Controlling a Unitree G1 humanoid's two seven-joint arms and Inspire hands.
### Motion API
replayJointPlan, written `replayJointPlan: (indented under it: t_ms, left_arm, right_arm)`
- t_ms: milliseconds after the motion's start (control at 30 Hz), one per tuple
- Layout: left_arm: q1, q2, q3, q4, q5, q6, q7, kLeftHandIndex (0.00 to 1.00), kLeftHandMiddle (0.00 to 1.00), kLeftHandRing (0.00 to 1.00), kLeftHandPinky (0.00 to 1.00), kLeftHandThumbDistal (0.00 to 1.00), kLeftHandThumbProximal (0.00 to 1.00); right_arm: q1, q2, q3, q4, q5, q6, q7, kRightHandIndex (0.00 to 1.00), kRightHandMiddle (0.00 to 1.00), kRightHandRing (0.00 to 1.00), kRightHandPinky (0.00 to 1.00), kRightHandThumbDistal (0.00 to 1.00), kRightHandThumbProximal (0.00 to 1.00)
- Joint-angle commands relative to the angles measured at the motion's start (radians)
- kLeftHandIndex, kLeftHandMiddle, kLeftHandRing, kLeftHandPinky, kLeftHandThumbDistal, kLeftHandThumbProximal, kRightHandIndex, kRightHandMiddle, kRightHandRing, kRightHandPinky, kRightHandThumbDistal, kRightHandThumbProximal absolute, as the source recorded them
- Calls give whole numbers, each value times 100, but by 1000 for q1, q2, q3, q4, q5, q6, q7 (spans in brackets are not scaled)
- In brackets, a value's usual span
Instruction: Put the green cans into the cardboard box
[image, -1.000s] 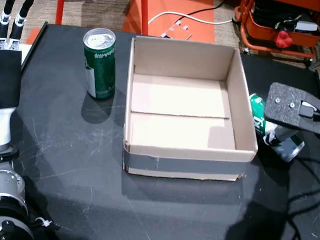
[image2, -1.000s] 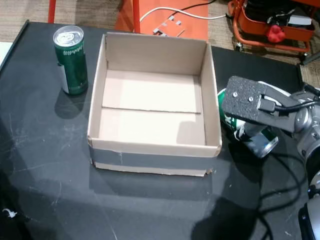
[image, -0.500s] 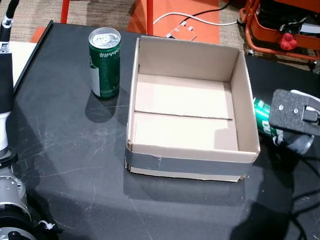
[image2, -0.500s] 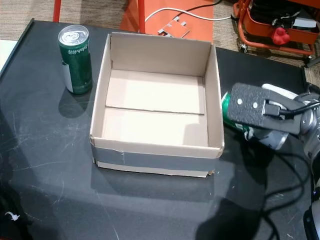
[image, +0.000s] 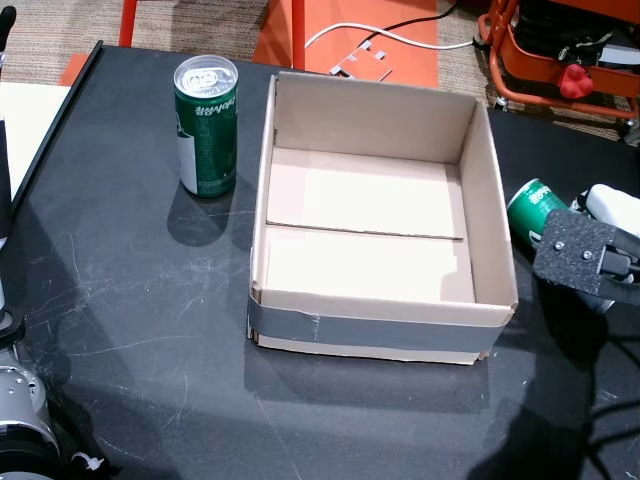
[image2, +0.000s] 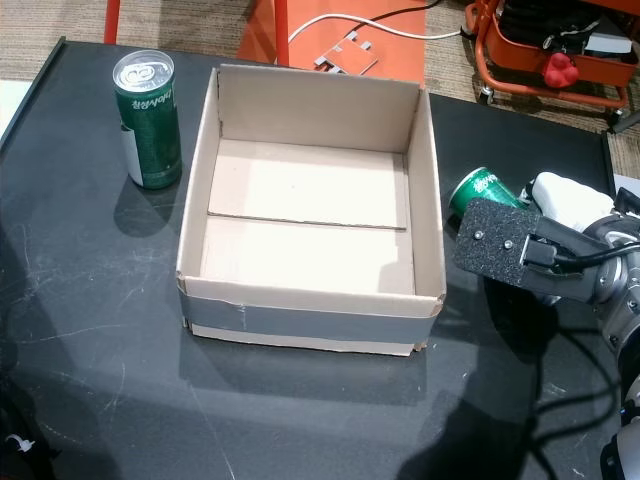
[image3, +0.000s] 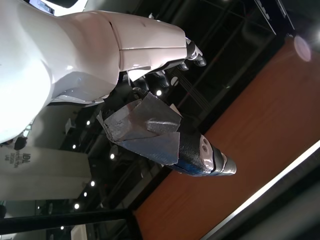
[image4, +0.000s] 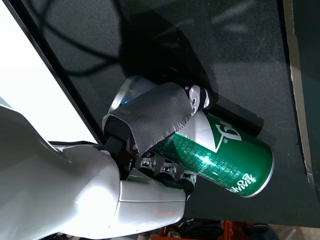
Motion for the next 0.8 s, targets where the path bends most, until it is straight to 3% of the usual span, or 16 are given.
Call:
replayJointPlan:
  t_ms: [0,167,333,500,667,767]
  left_arm:
    - [-2,6,-4,22,0,-18,-7,81,87,100,100,94,42]
    - [-20,18,-5,72,-3,7,3,81,86,100,100,100,35]
    - [-35,11,-6,94,2,-3,2,82,87,100,100,93,38]
    - [-48,15,-10,127,14,-12,11,78,85,100,100,99,33]
    - [-54,15,-23,144,32,-27,38,76,84,98,100,100,33]
    - [-65,28,-30,175,36,-14,35,76,84,96,100,100,32]
  right_arm:
    - [54,1,-4,35,0,25,30,24,25,29,35,54,0]
    - [42,0,-14,34,5,32,27,24,25,29,31,55,0]
    - [19,-15,-27,33,15,28,32,19,22,27,31,58,0]
    - [-11,-31,-32,30,7,25,25,19,22,28,33,48,0]
    - [-50,-49,-48,26,16,19,29,19,23,30,36,46,0]
    - [-77,-62,-54,23,17,8,30,17,21,29,36,51,0]
